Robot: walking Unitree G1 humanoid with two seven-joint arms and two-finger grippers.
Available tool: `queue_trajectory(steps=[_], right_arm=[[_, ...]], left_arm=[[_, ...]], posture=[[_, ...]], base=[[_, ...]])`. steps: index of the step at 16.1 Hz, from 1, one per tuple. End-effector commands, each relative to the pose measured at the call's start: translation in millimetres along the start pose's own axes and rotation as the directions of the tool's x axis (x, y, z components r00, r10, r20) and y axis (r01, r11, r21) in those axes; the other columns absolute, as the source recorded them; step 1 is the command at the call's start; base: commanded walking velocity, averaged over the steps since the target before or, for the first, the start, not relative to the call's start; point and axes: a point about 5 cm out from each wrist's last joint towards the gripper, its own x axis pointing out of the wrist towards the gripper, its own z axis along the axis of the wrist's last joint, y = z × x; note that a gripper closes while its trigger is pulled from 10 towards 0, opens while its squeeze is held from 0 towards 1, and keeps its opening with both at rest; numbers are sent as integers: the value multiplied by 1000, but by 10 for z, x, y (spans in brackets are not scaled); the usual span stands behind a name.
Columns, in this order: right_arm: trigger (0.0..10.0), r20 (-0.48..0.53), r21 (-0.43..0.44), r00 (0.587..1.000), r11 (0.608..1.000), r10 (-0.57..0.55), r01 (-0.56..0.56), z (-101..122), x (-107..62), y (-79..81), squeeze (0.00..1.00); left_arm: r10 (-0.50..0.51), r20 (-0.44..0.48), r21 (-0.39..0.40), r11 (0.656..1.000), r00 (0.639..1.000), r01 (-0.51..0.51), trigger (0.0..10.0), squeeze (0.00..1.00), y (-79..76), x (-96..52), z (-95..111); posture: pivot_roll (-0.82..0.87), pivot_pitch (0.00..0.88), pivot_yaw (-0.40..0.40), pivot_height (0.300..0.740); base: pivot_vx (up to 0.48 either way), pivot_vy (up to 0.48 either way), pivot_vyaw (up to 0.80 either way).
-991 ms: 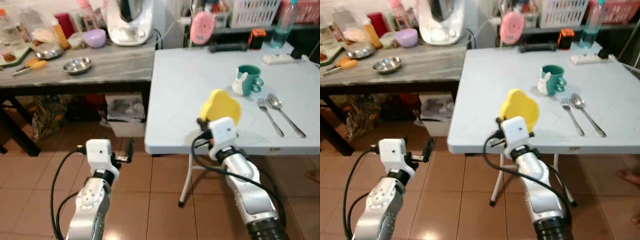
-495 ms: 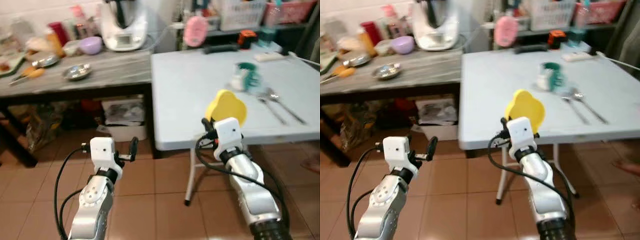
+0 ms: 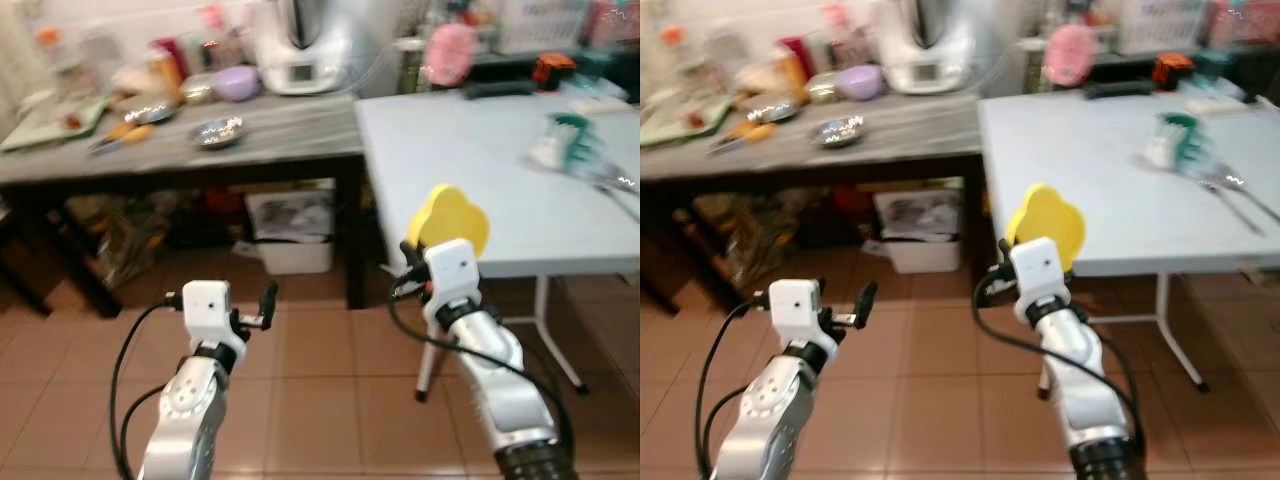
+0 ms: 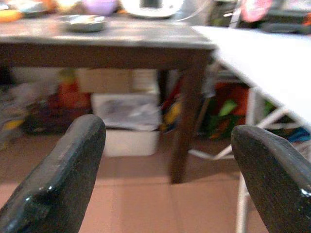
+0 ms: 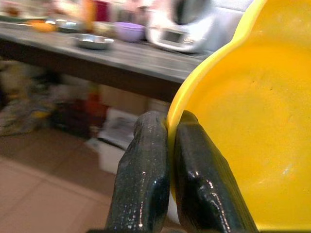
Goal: Setting the table
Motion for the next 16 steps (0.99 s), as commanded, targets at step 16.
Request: queue_trajectory(steps=[16], right_arm=[[10000,43,-8,999,1000,15,-15,89,67,45,0]], left_arm=[[-76,69,8,997,995,75,10000,0,-40,22,118]], posture=[[-152,0,100,740]], base=[[18,300,0]])
